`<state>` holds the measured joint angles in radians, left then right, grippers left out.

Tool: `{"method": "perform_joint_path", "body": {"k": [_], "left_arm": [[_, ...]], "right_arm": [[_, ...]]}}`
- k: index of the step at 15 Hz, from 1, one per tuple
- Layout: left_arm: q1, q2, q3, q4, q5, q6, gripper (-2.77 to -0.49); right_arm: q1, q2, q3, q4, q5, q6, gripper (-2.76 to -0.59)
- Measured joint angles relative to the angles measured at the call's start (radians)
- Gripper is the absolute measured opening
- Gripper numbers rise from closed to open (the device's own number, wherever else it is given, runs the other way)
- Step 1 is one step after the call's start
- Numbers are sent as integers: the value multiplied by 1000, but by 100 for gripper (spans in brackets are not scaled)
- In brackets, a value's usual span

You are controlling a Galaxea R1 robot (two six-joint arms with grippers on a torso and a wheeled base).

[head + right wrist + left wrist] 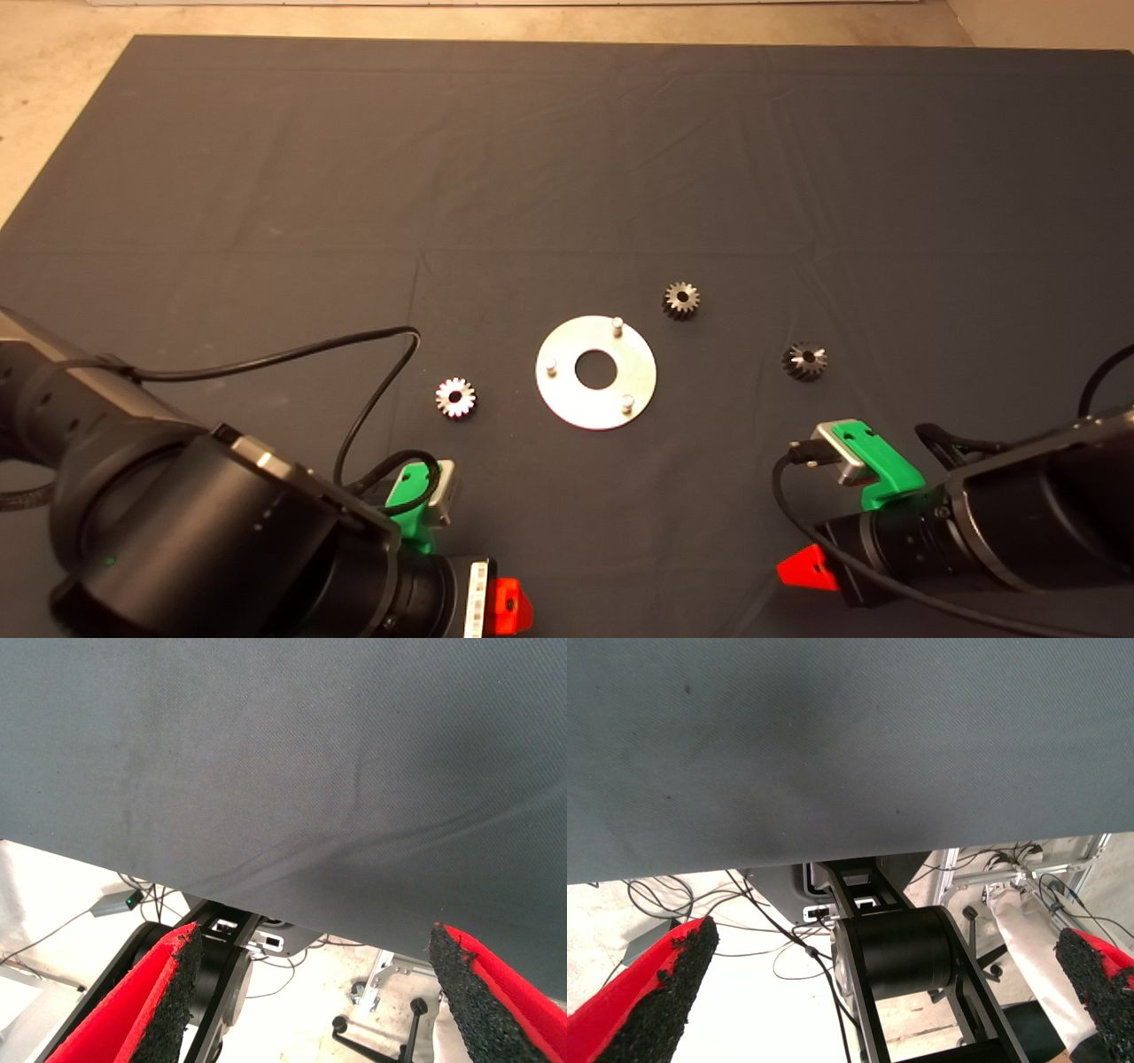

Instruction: Install three planetary gears onto the carrier pins

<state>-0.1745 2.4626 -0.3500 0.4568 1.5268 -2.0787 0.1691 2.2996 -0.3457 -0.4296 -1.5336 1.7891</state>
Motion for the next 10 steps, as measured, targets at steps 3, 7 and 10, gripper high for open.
{"method": "perform_joint_path", "body": {"k": [3,7,10], "left_arm": [[0,1,0,0,0,0,-49],[0,1,0,0,0,0,-49],[0,1,0,0,0,0,-49]], "right_arm": [[0,0,0,0,0,0,-147],[0,0,0,0,0,0,-147],[0,-2,0,0,0,-7,-147]]}}
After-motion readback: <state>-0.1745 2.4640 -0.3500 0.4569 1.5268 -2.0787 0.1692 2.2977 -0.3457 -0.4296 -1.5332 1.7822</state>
